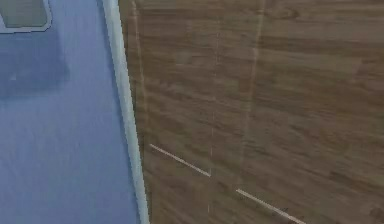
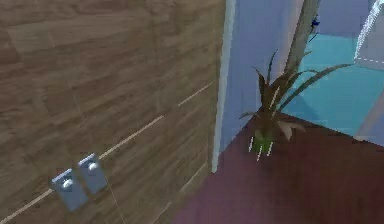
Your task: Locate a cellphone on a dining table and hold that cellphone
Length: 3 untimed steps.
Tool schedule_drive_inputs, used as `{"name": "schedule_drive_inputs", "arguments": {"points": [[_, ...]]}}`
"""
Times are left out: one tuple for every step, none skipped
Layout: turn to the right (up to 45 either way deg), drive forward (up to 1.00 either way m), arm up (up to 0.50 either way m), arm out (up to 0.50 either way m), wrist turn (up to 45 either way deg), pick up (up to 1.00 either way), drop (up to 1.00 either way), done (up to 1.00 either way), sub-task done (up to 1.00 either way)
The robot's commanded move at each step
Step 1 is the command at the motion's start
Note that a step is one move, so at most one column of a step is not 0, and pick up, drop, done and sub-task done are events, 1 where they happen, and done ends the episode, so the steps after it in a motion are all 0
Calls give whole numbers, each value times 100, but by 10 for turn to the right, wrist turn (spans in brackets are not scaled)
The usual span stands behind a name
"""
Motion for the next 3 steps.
{"name": "schedule_drive_inputs", "arguments": {"points": [[0, 35, 0, 0, 0, 0, 0, 0, 0], [-90, 0, 0, 0, 0, 0, 0, 0, 0], [0, 5, 0, 0, 0, 0, 0, 0, 0]]}}
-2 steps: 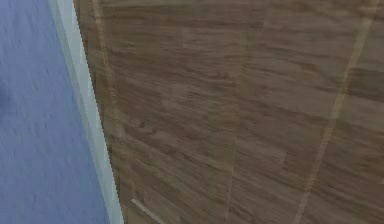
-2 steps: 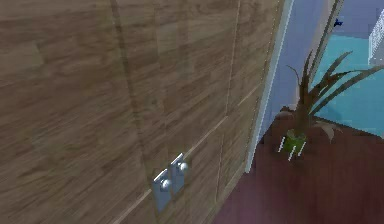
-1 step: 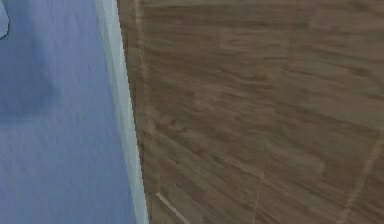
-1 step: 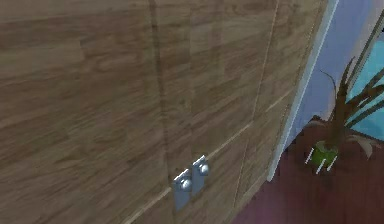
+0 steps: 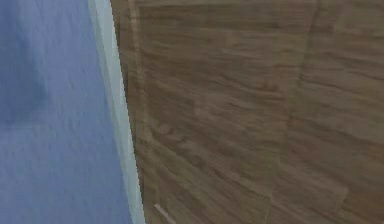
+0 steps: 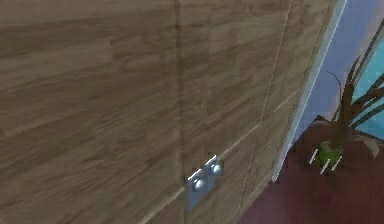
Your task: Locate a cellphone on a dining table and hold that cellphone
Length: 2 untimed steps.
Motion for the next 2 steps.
{"name": "schedule_drive_inputs", "arguments": {"points": [[-450, 0, 0, 0, 0, 0, 0, 0, 0], [-450, 0, 0, 0, 0, 0, 0, 0, 0]]}}
